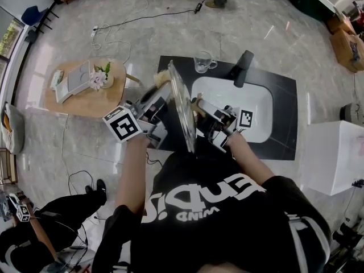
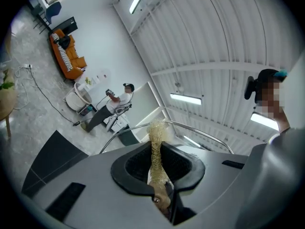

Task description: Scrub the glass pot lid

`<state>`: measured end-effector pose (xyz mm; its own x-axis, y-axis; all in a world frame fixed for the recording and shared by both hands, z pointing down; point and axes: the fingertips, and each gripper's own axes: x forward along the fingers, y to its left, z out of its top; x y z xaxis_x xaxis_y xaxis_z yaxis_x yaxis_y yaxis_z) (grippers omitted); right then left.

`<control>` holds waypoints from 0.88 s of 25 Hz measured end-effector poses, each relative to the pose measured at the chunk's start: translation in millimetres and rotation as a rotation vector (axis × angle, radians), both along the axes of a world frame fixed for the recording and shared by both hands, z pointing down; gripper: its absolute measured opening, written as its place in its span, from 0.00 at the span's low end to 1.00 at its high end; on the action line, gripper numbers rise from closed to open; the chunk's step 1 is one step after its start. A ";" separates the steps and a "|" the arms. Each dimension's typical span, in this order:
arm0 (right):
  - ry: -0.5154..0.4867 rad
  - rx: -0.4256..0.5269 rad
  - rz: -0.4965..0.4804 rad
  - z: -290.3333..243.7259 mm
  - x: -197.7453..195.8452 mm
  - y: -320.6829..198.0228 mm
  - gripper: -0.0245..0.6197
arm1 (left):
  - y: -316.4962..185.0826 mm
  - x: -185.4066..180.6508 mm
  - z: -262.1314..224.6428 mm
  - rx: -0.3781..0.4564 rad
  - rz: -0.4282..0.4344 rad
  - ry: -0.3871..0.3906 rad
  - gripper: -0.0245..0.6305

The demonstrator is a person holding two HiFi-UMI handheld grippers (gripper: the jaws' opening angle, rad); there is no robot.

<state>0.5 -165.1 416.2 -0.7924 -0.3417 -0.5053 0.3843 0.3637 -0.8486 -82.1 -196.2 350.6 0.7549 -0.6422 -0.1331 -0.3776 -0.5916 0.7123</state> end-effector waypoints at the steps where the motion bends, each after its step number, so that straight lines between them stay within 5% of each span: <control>1: 0.000 0.002 -0.001 -0.2 0.0 0.7 0.31 | -2.1 -0.6 3.1 -0.008 -0.003 0.000 0.12; 11: 0.012 0.037 -0.021 -8.4 -5.1 3.9 0.31 | -20.1 -7.0 60.4 -0.153 -0.042 0.011 0.12; 22: 0.011 0.029 -0.014 -9.2 -3.9 1.5 0.31 | -10.1 9.1 119.0 -0.203 0.051 -0.121 0.12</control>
<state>-3.4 -163.6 407.0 -0.8026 -0.3159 -0.5059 0.3800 0.3829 -0.8420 -73.0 -206.3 469.6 0.7899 -0.6070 0.0878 -0.4404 -0.4617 0.7700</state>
